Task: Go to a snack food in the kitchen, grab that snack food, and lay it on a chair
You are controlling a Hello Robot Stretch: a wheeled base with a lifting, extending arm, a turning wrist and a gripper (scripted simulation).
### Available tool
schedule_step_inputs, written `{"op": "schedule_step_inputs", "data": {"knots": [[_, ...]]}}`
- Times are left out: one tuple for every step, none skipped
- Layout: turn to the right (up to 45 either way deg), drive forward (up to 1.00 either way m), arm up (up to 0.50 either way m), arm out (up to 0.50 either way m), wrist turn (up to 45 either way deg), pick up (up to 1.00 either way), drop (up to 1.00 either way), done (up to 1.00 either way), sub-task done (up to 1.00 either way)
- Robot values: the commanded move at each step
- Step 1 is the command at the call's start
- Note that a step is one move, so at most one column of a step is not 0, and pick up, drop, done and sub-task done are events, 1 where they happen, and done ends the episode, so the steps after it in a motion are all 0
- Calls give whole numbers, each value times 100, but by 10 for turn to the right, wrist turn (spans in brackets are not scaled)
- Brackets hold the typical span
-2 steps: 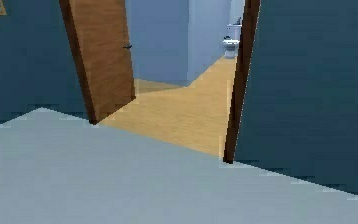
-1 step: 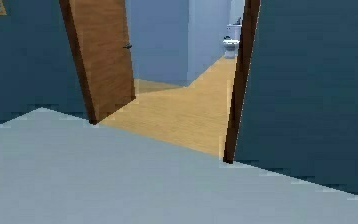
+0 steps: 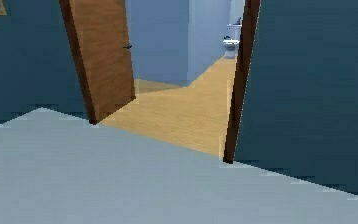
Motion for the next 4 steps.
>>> {"op": "schedule_step_inputs", "data": {"knots": [[0,0,0,0,450,0,0,0,0],[0,0,0,0,240,0,0,0,0],[0,0,-30,0,0,0,0,0,0],[0,0,0,0,0,100,0,0,0]]}}
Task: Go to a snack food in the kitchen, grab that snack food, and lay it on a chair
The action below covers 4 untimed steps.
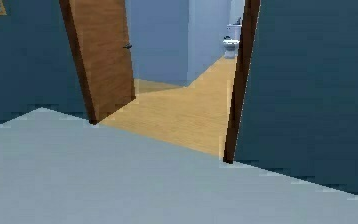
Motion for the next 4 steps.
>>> {"op": "schedule_step_inputs", "data": {"knots": [[0,0,10,0,0,0,0,0,0],[0,0,20,0,0,0,0,0,0],[0,0,0,0,-450,0,0,0,0],[0,0,0,0,-450,0,0,0,0]]}}
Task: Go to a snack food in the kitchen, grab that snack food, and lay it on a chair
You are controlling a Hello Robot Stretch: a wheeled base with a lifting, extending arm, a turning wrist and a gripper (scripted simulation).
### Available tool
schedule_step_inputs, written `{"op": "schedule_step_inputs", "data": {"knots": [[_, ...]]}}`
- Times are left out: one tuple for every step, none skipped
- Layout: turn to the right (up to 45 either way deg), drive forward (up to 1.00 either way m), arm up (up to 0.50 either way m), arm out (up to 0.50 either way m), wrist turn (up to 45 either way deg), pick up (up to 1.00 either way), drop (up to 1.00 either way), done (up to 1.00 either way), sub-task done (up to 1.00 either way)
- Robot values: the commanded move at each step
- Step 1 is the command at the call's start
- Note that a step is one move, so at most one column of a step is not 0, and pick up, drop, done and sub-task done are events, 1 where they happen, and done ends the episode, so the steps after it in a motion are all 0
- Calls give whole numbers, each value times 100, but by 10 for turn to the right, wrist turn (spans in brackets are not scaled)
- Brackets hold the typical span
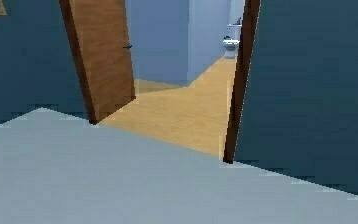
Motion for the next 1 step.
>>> {"op": "schedule_step_inputs", "data": {"knots": [[0,0,0,0,-180,0,0,0,0]]}}
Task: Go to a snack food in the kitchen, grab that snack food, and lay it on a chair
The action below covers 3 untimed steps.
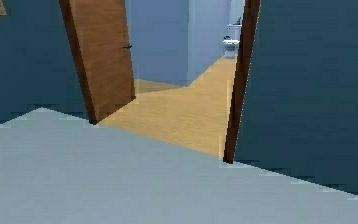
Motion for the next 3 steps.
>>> {"op": "schedule_step_inputs", "data": {"knots": [[0,0,0,-44,0,0,0,0,0],[-450,0,0,0,0,0,0,0,0],[-210,0,0,0,0,0,0,0,0]]}}
